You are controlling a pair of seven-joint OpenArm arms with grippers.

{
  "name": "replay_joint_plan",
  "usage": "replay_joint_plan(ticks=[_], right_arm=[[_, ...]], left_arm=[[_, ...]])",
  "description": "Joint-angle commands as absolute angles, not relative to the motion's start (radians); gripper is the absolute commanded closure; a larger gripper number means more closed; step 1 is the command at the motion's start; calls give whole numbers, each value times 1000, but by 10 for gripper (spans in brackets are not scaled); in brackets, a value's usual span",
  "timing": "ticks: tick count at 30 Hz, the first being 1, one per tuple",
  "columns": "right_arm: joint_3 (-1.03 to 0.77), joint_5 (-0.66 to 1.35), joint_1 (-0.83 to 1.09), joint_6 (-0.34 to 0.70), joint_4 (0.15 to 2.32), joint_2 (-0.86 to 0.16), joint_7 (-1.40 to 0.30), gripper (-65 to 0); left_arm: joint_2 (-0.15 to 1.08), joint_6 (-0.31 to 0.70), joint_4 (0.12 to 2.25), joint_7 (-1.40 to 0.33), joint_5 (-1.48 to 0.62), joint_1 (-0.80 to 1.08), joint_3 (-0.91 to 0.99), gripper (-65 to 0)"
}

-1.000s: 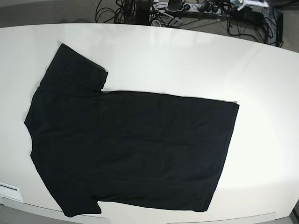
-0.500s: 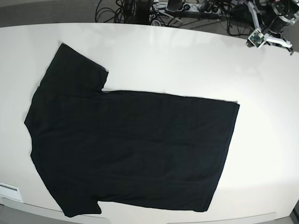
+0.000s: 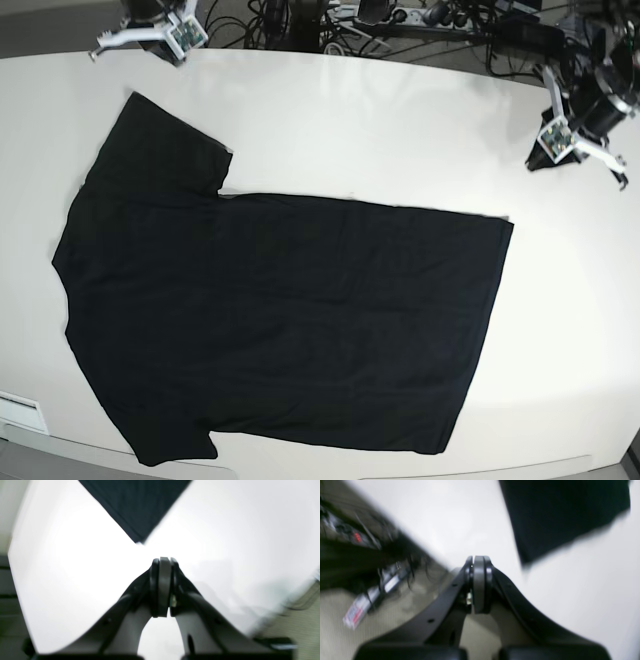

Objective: Fold the T-shirt properly
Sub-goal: 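Move right gripper to the shoulder edge, left gripper to the hem corner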

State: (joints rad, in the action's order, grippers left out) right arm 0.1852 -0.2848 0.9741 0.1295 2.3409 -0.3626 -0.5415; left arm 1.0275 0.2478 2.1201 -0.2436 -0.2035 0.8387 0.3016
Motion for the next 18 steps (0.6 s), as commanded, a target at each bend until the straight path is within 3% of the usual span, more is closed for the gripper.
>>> replay_joint_plan(ticks=[1, 8, 10, 13, 15, 17, 18], right_arm=[[183, -278, 953, 141, 2356, -368, -516, 0], [183, -276, 791, 172, 2300, -368, -516, 0], [183, -276, 767, 189, 2257, -369, -517, 0], [183, -272, 753, 192, 2218, -369, -520, 0], [183, -261, 754, 193, 2215, -369, -535, -164], [183, -261, 757, 215, 2215, -369, -538, -338], [183, -261, 757, 228, 2215, -369, -543, -390]], left_arm=[[1051, 239, 2100, -211, -178, 797, 275, 0], [1100, 418, 1907, -101, -73, 471, -49, -16], [1100, 460, 1867, -97, -43, 382, -140, -112], [1100, 464, 1824, -97, 25, 257, -280, -344], [1100, 464, 1803, -98, 56, 184, -364, -403], [1106, 464, 1783, -97, 102, 123, -440, -403], [1105, 464, 1771, -97, 138, 92, -475, -403]])
